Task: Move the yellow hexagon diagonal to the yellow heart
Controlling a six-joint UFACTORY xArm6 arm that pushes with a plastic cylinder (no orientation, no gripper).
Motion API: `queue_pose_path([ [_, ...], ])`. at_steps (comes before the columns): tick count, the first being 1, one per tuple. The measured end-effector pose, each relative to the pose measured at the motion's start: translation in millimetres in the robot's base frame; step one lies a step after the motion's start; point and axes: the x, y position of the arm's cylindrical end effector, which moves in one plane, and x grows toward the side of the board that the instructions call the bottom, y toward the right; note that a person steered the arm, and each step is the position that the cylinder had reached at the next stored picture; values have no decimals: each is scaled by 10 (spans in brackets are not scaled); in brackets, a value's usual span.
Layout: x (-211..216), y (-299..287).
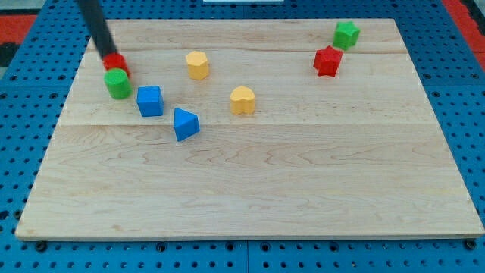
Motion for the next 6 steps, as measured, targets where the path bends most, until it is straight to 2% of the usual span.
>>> queue_pose_path([
  [1,54,477],
  [2,214,1252],
  [3,244,1573],
  [4,-108,2177],
  [6,-215,2782],
])
